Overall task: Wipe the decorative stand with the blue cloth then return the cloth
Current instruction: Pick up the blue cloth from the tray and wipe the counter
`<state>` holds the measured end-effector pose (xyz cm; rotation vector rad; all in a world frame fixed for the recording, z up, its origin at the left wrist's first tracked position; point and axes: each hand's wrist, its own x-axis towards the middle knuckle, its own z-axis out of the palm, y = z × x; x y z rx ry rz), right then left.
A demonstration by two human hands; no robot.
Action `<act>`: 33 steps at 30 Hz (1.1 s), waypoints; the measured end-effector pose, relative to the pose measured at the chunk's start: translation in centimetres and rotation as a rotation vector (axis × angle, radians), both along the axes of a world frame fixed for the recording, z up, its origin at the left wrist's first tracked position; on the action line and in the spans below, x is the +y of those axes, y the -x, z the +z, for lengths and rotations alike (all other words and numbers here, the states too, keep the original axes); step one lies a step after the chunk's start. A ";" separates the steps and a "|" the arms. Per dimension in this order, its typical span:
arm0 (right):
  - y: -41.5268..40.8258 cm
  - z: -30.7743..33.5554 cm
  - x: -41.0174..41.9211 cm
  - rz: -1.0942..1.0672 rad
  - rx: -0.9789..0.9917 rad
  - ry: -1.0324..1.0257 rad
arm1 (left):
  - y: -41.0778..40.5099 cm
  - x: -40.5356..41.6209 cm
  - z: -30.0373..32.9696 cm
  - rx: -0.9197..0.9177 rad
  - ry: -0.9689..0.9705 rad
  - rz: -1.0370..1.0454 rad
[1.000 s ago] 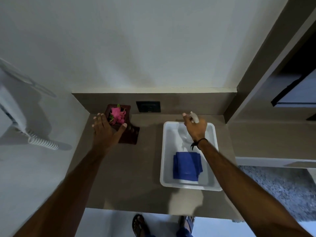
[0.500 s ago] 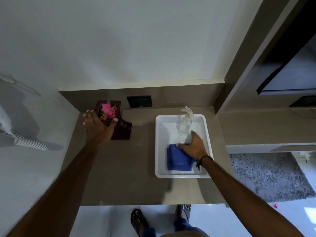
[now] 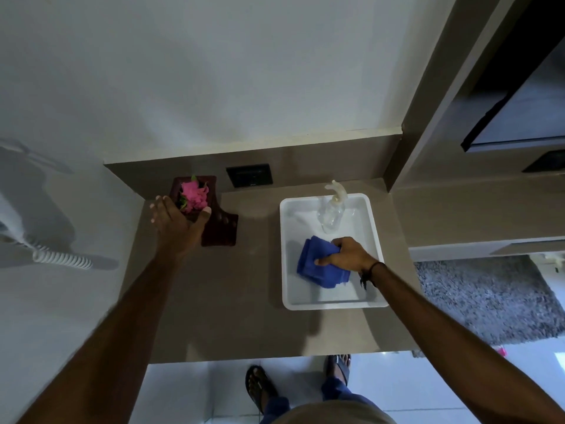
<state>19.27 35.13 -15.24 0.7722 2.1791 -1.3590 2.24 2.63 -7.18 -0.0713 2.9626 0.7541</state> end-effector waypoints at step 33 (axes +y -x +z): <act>14.9 3.3 -20.5 -0.210 0.390 0.278 | 0.1 2.1 3.4 -0.132 0.095 0.053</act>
